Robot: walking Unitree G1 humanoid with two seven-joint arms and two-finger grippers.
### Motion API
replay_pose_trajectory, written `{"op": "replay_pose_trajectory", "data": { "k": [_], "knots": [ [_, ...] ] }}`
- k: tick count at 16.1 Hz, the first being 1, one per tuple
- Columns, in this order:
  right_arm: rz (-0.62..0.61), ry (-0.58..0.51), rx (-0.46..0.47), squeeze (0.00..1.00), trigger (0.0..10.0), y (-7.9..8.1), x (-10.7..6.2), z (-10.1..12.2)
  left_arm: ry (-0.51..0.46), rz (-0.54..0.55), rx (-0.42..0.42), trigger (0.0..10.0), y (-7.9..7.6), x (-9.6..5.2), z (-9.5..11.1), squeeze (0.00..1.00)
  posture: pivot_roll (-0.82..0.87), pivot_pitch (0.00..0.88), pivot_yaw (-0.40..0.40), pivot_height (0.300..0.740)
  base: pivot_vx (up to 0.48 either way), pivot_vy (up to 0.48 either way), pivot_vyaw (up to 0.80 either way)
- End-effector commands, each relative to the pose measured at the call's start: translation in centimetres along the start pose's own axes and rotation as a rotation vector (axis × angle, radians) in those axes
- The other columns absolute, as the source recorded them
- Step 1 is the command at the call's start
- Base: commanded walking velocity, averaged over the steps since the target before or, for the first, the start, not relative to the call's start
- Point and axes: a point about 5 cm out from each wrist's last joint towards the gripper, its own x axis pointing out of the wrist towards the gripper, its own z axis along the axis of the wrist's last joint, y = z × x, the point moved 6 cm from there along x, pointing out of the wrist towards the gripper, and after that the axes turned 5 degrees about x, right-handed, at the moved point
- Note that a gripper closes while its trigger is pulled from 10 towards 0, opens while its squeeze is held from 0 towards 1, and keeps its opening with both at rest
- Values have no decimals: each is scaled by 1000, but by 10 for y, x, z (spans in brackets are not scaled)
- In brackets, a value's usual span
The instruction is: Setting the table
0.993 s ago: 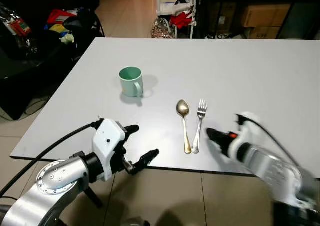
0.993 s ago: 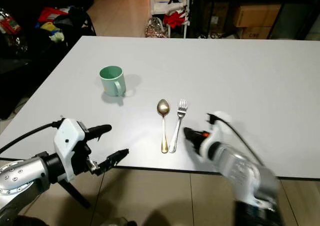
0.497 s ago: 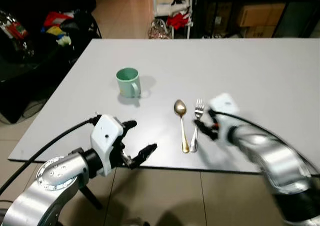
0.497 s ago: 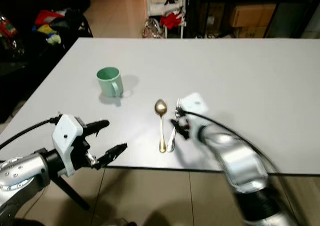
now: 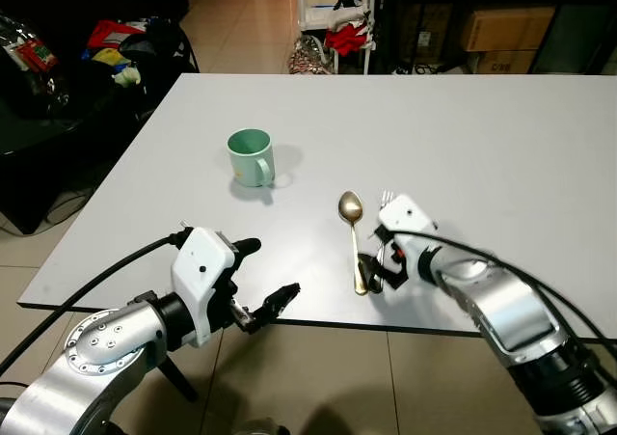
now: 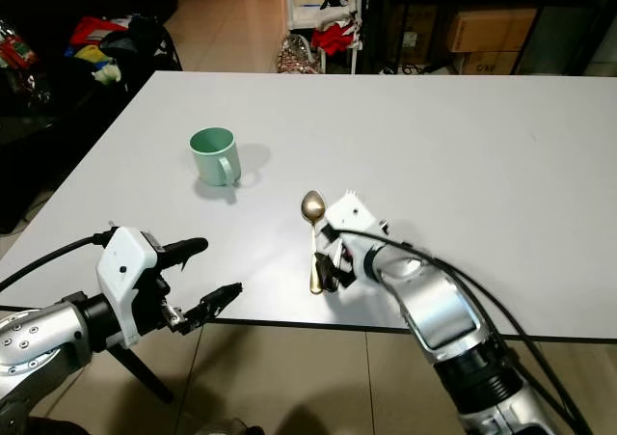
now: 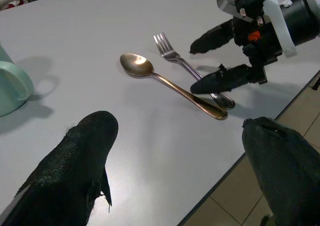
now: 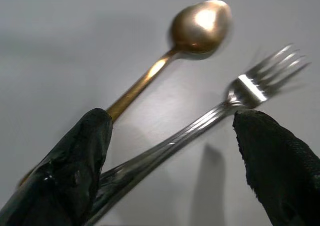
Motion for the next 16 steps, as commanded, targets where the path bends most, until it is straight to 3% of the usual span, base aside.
{"op": "replay_pose_trajectory", "data": {
  "k": [1, 5, 8, 11, 16],
  "knots": [
    [33, -32, -5, 0, 10000, 8, -2, 8, 3, 4, 14, 10000, 1, -3, 2, 0, 118, 0, 78, 740, 0, 0, 0],
    [74, -7, 3, 0, 10000, 18, 1, -2, 2, -9, 18, 10000, 0, -2, 3, 0, 116, 0, 80, 740, 0, 0, 0],
    [59, 28, -29, 0, 10000, 15, 0, -10, 0, -13, 17, 10000, -1, -1, 5, 0, 121, 0, 73, 740, 0, 0, 0],
    [40, -17, -8, 0, 10000, 7, -12, 2, 3, -7, 17, 10000, -1, -4, 4, 0, 124, 0, 70, 740, 0, 0, 0],
    [3, -18, 18, 0, 10000, -2, -26, -2, 8, -9, 22, 10000, 0, -5, 5, 0, 121, 0, 76, 740, 0, 0, 0]
  ]
}}
